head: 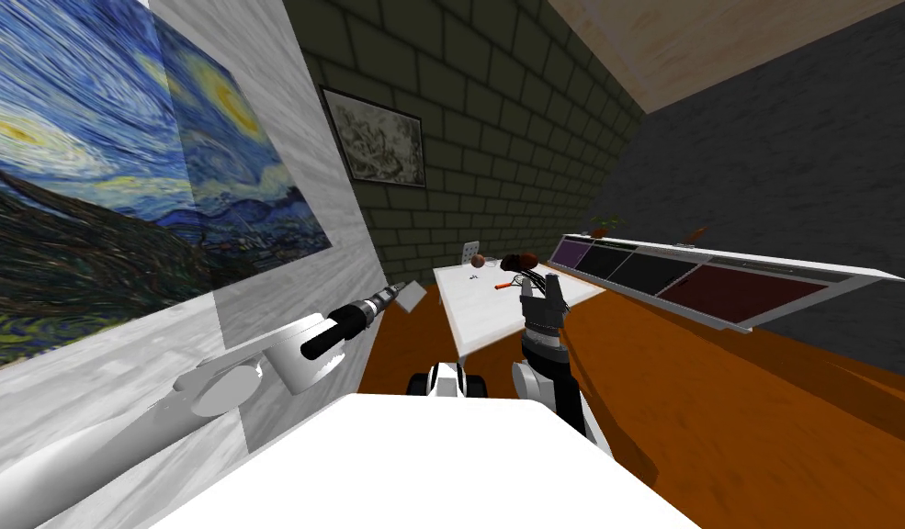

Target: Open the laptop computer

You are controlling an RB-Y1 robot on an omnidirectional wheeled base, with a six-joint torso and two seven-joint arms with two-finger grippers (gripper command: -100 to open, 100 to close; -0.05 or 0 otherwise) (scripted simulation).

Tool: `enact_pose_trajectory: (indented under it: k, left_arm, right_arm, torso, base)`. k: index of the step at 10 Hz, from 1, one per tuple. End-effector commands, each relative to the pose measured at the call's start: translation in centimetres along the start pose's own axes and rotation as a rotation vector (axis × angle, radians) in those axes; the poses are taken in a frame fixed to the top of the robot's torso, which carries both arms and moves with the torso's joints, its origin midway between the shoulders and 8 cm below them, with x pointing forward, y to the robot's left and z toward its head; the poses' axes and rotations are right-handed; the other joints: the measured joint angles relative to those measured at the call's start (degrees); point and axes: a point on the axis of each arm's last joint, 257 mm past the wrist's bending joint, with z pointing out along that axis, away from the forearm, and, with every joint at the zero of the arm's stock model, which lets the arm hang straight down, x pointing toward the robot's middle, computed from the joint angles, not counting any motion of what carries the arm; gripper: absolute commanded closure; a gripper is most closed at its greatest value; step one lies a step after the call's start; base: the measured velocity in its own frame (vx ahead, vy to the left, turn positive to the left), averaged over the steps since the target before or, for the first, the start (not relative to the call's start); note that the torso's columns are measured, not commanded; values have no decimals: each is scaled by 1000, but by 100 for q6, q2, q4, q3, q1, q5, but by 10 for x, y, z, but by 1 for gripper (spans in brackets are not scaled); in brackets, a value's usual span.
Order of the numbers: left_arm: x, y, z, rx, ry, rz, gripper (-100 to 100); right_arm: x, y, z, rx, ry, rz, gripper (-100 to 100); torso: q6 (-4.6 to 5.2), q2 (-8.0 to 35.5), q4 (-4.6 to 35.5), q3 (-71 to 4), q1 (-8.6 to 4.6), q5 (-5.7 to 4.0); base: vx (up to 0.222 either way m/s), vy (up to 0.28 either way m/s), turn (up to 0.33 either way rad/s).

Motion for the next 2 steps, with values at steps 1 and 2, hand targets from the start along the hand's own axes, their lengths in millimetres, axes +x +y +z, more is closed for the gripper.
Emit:
enact_pose_trajectory:
  k: [1, 2]
  left_arm:
    - [0, 0, 0, 0, 0, 0, 0]
    - [0, 0, 0, 0, 0, 0, 0]
  right_arm:
    - [0, 0, 0, 0, 0, 0, 0]
    - [0, 0, 0, 0, 0, 0, 0]
  torso:
    - [0, -1, 0, -1, 0, 0]
    - [0, -1, 0, 0, 0, 0]
  base:
    - [0, 0, 0]
    - [0, 0, 0]
